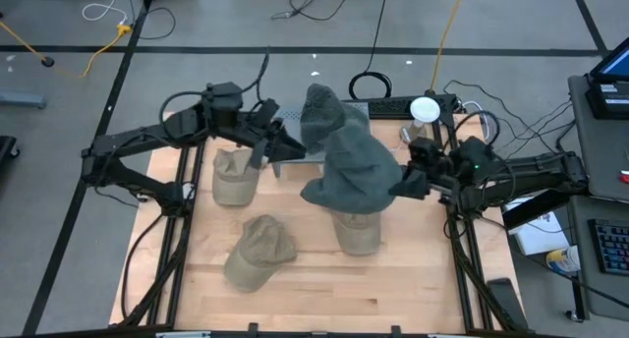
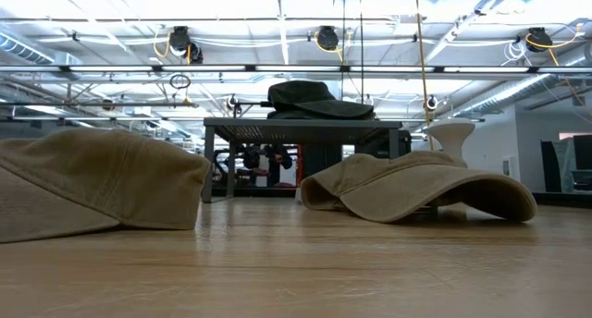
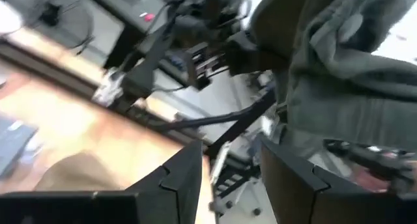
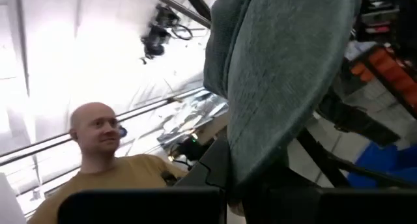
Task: Pick & Place hat
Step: Stack the black cap on top of the black caps on the shelf
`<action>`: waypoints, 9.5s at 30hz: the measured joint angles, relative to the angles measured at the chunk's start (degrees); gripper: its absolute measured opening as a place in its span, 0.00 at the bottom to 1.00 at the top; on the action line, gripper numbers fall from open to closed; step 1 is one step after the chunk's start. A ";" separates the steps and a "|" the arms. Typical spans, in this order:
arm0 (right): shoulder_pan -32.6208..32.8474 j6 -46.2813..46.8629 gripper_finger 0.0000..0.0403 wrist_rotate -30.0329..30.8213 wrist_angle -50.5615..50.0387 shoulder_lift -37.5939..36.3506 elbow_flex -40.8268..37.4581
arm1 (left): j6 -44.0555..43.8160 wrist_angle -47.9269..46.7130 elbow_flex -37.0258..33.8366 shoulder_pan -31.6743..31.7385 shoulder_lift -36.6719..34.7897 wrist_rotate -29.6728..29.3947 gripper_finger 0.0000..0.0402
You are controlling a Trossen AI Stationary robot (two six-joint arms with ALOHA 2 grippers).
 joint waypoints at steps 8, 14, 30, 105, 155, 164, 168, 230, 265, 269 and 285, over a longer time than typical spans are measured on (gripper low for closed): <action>0.00 -0.54 0.01 -1.87 -0.06 -0.34 0.03 | -9.27 16.74 0.00 -0.21 3.47 6.04 0.41; 0.02 -0.53 0.01 -3.02 -0.23 -0.14 0.03 | -10.23 21.90 0.00 -0.21 5.43 6.54 0.45; 0.02 -0.51 0.02 -3.33 -2.47 0.36 0.03 | -6.87 30.55 -0.03 -3.59 8.08 2.91 0.46; -9.77 -18.52 0.42 2.00 -5.39 -3.08 0.01 | -30.95 34.88 0.04 15.44 -2.75 14.47 0.06; -9.77 -28.03 0.41 4.78 9.42 -3.08 0.01 | -9.11 -4.15 32.33 26.86 38.98 23.00 0.06; -9.77 -29.06 0.41 4.78 9.26 -3.05 0.01 | -2.55 -17.48 32.33 29.87 37.18 15.56 0.06; -9.77 -29.58 0.41 4.80 9.11 -3.05 0.01 | -2.15 -20.53 32.31 31.56 35.60 12.77 0.06; -25.91 -64.11 0.41 25.85 -18.79 21.48 9.77 | 11.43 -34.24 32.30 29.05 22.94 -2.03 0.66; -32.27 -75.94 0.41 24.14 -50.57 32.09 20.35 | 13.99 -34.28 32.28 27.26 22.94 -0.59 0.66; -32.46 -76.48 0.41 24.12 -51.92 32.09 20.35 | 13.87 -34.30 32.29 27.26 22.94 0.26 0.66; -33.25 -82.32 0.41 27.09 -58.09 29.01 20.18 | 13.79 -34.33 32.28 28.13 22.94 0.99 0.66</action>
